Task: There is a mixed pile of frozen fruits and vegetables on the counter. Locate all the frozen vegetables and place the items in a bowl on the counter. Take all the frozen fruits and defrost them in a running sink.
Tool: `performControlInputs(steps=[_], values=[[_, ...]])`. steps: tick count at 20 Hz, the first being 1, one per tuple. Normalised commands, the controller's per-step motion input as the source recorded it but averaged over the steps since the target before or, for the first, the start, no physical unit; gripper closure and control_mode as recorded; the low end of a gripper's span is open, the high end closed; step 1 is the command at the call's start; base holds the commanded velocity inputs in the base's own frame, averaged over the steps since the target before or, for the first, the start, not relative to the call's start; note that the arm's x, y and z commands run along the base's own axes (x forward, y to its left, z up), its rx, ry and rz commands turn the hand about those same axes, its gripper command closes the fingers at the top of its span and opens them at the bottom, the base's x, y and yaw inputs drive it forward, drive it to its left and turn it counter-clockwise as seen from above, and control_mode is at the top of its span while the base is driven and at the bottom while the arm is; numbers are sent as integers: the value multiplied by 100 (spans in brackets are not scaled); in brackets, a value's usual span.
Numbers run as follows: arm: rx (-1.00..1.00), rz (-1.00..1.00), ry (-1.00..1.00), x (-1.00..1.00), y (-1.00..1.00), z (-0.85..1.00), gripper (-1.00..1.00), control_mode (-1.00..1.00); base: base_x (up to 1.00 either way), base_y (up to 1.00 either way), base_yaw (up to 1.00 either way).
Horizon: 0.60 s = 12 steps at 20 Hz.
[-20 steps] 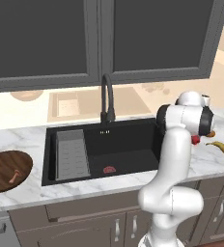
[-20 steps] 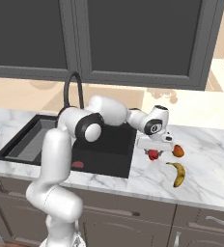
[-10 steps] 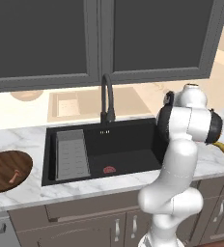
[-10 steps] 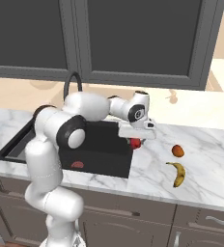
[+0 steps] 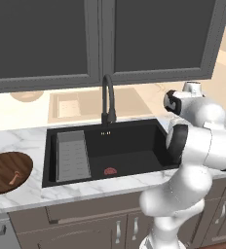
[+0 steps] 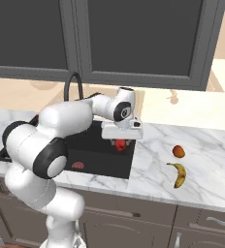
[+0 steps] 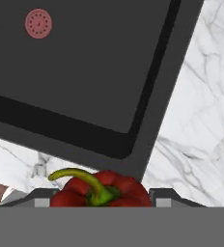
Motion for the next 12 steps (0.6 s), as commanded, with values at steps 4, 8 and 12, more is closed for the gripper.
performControlInputs(steps=[4,8,12], values=[[4,18,0,-73,55,14,100,-100,0,0,0],[2,19,0,-58,65,11,100,-100,0,0,0],[2,18,2,-32,82,14,100,-100,0,0,0]])
